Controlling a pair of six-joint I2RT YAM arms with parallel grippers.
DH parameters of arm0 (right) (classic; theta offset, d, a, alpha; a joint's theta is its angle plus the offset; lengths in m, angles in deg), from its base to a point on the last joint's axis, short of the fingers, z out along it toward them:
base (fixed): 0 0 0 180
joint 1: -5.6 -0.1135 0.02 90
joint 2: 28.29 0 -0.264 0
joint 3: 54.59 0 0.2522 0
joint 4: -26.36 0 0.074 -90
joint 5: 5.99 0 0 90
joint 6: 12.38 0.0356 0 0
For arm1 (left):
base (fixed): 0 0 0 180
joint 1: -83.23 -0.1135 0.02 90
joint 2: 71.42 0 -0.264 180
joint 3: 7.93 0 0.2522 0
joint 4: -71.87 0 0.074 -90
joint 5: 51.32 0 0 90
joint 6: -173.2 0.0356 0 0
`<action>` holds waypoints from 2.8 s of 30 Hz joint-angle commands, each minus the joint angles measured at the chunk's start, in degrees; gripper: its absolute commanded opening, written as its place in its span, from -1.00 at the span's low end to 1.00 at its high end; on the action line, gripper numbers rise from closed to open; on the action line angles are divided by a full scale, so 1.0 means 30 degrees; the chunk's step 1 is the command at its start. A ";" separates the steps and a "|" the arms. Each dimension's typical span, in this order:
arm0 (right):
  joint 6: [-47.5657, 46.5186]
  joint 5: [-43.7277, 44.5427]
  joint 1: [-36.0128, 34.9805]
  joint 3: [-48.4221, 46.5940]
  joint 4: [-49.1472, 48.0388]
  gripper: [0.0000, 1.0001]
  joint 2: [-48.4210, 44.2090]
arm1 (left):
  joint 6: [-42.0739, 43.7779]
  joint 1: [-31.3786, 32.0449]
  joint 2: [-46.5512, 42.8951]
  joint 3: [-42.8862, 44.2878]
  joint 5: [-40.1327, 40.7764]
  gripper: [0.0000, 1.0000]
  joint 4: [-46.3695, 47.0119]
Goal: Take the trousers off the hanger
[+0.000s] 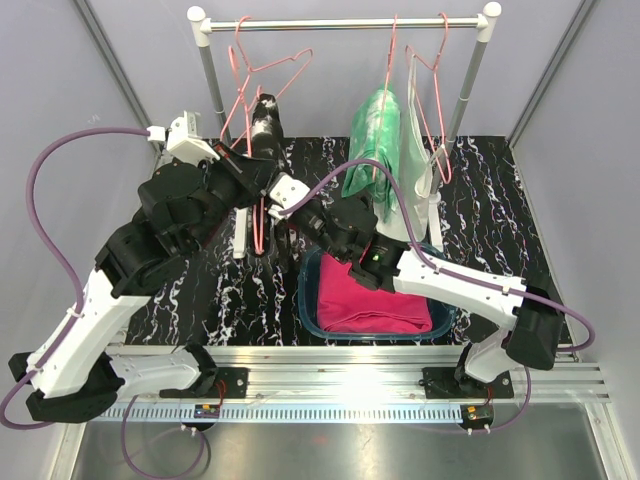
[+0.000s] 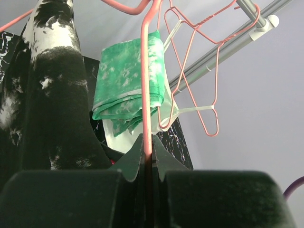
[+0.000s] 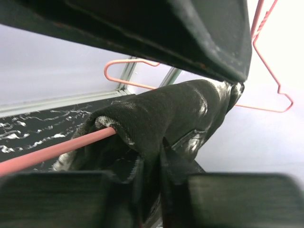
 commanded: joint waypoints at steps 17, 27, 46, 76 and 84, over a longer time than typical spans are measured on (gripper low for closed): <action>-0.3044 0.3585 0.0003 -0.2479 -0.1210 -1.00 -0.1987 | 0.1413 0.0112 -0.2252 -0.2174 0.1544 -1.00 0.2073; -0.3545 0.4083 0.0004 -0.3973 -0.0770 -1.00 -0.2955 | 0.1356 0.0112 -0.2865 -0.3901 0.1486 -1.00 0.1485; -0.2080 0.0598 0.0004 -0.8191 0.6454 -1.00 -0.5971 | 0.0623 0.0112 -0.5035 -0.7887 0.2511 -1.00 0.0461; 0.0234 0.5662 0.0004 -0.0493 1.7686 -1.00 -1.4874 | 0.2614 0.0111 -0.5768 -0.7565 0.3684 -1.00 0.0283; -0.1108 1.0232 -0.0025 0.2643 1.7192 -1.00 -1.7045 | 0.2937 0.0082 -0.5534 -0.7770 0.3420 -1.00 0.0518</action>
